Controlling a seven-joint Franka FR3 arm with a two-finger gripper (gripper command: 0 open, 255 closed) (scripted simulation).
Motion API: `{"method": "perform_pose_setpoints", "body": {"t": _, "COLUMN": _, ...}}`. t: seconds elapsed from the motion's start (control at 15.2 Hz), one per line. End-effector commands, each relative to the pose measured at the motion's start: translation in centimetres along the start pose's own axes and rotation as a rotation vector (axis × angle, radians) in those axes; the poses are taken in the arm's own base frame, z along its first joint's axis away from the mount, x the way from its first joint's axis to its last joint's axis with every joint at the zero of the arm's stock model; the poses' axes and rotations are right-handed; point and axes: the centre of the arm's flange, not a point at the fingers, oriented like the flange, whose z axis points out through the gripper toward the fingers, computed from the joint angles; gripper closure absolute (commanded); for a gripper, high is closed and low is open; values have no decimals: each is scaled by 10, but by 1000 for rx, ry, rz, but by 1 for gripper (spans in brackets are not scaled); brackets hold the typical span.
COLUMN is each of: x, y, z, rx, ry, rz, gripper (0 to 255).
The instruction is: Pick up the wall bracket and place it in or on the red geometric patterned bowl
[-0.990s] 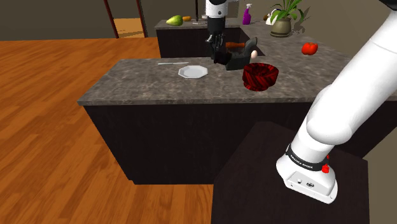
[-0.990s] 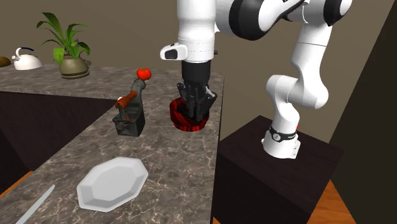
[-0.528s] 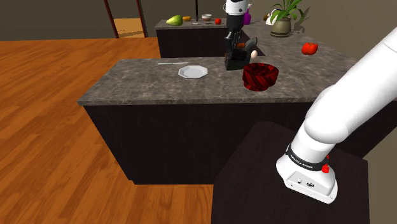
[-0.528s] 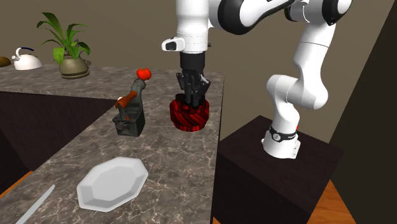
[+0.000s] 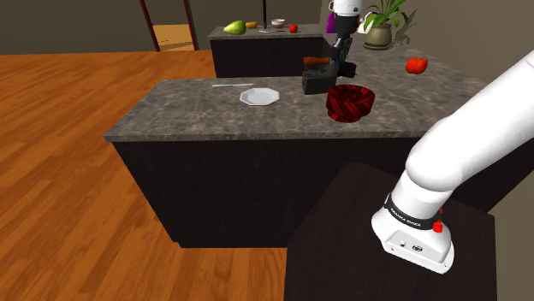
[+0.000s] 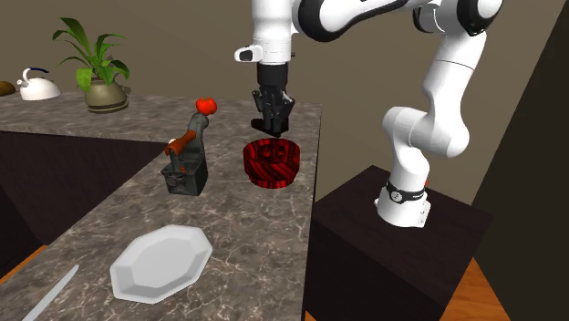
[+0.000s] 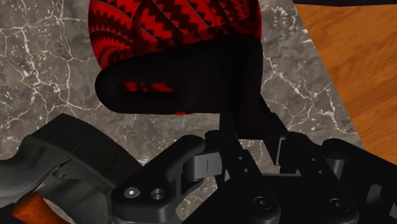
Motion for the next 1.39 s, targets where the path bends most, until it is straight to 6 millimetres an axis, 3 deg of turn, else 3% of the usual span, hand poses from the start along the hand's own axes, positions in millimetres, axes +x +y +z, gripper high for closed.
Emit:
{"method": "perform_pose_setpoints", "body": {"t": 0.0, "x": -14, "y": 22, "z": -1, "rx": 0, "ry": 0, "rz": -1, "gripper": 255}}
{"method": "perform_pose_setpoints", "body": {"t": 0.73, "x": -15, "y": 21, "z": 57, "rx": 0, "ry": 0, "rz": -1, "gripper": 255}}
{"method": "perform_pose_setpoints", "body": {"t": 0.79, "x": -14, "y": 22, "z": 52, "rx": 0, "ry": -1, "rz": -1, "gripper": 255}}
{"method": "perform_pose_setpoints", "body": {"t": 0.86, "x": -14, "y": 22, "z": 52, "rx": 0, "ry": -1, "rz": -1, "gripper": 0}}
{"method": "perform_pose_setpoints", "body": {"t": 0.99, "x": -33, "y": 14, "z": 60, "rx": -1, "ry": -30, "rz": 251, "gripper": 0}}
{"method": "perform_pose_setpoints", "body": {"t": 1.32, "x": -37, "y": 13, "z": 82, "rx": -1, "ry": -35, "rz": 289, "gripper": 0}}
